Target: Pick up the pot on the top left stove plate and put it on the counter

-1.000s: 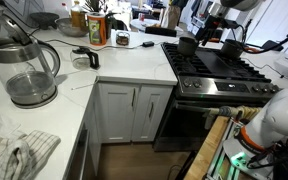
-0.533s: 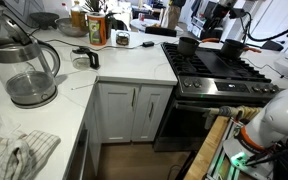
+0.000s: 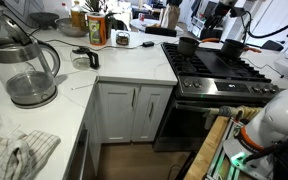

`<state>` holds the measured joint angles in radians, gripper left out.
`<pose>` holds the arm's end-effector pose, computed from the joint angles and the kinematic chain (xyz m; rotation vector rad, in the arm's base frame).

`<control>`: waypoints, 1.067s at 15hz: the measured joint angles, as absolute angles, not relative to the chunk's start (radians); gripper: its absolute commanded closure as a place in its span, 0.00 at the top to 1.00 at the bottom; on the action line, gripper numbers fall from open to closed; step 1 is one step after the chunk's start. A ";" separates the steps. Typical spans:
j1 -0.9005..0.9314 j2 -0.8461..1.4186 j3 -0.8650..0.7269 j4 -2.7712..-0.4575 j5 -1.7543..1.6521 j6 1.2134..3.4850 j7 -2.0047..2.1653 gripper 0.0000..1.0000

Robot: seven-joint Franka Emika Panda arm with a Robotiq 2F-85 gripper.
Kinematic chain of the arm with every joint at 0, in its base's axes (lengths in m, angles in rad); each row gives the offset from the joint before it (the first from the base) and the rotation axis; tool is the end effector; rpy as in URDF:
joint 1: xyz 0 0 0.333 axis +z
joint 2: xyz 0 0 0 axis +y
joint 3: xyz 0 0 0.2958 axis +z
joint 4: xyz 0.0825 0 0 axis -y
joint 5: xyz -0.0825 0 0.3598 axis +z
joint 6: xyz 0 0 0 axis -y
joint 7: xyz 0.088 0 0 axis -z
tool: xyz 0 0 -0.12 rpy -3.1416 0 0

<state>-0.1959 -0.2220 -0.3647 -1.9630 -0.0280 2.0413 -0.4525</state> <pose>0.4209 -0.2830 0.5635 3.0162 -0.1542 0.4193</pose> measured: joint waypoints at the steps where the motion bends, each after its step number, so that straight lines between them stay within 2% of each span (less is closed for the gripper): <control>1: -0.196 -0.222 -0.364 -1.963 -0.028 2.041 -0.452 1.00; 6: -0.201 -0.163 -0.384 -1.914 0.022 2.030 -0.535 1.00; 16: -0.295 0.114 -0.398 -1.714 0.149 1.985 -0.783 1.00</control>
<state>-0.2947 0.1140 -0.3977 -1.7138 0.1487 1.9851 -0.7825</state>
